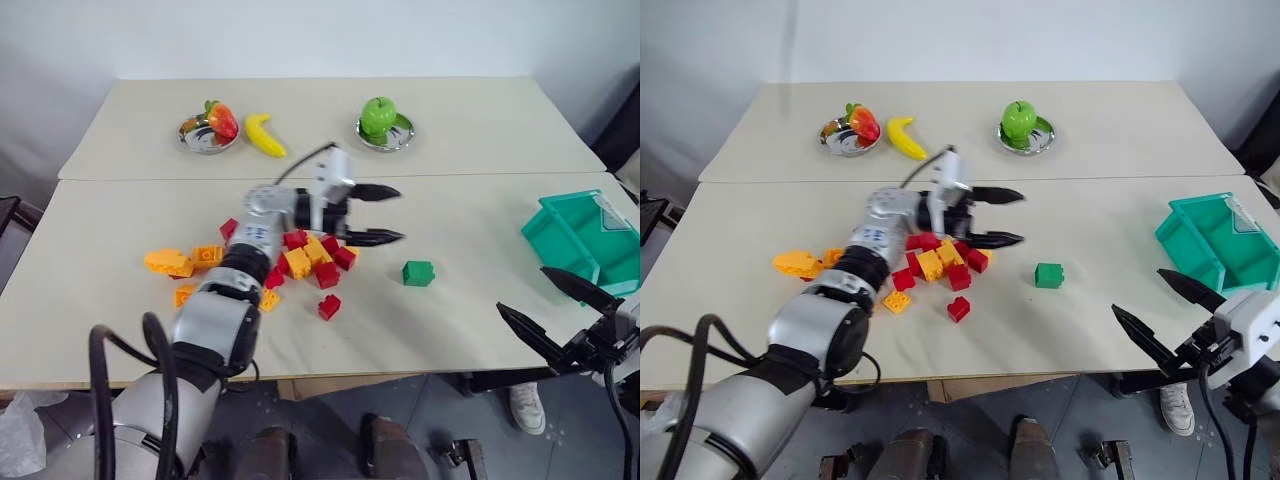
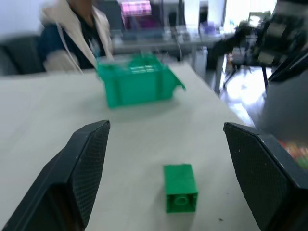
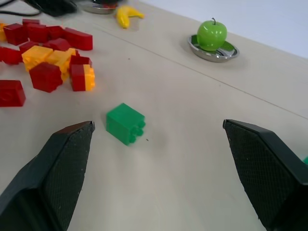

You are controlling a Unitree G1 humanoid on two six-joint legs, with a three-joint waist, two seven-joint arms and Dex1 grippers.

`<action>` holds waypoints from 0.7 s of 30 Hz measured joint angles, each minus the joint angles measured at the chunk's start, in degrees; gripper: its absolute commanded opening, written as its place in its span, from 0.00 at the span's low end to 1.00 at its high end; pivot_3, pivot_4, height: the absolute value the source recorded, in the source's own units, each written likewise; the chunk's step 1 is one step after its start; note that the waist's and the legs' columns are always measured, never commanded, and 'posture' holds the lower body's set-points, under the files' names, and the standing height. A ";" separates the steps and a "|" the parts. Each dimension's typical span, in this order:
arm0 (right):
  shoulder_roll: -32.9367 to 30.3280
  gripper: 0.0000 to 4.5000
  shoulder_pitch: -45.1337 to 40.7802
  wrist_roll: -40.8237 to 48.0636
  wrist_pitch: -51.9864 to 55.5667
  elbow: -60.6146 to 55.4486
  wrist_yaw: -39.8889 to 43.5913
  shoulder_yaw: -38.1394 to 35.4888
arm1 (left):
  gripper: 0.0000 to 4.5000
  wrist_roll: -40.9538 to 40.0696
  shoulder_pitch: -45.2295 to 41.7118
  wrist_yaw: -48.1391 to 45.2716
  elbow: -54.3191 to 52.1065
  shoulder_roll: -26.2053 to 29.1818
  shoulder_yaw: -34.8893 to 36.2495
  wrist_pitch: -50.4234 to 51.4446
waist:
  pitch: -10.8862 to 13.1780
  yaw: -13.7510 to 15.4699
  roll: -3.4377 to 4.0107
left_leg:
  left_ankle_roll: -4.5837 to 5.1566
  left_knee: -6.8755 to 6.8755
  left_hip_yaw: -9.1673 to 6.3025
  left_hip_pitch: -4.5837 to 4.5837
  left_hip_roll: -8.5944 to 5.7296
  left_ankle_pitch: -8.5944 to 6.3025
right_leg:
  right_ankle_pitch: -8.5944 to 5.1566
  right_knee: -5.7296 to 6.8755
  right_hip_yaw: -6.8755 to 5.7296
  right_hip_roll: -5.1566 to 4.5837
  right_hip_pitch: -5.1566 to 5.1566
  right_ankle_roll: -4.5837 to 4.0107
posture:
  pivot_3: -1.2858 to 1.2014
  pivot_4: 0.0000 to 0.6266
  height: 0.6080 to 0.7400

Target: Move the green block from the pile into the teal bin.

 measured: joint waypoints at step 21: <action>-15.88 1.00 -35.15 -9.61 6.93 23.44 18.93 28.44 | 1.00 -12.52 51.96 12.96 -65.32 28.89 12.13 23.68 | -0.03 -0.82 0.15 | -0.15 0.30 -0.20 0.02 0.15 0.00 | 0.12 0.17 -0.22 -0.07 0.08 -0.22 | 0.52 0.24 1.00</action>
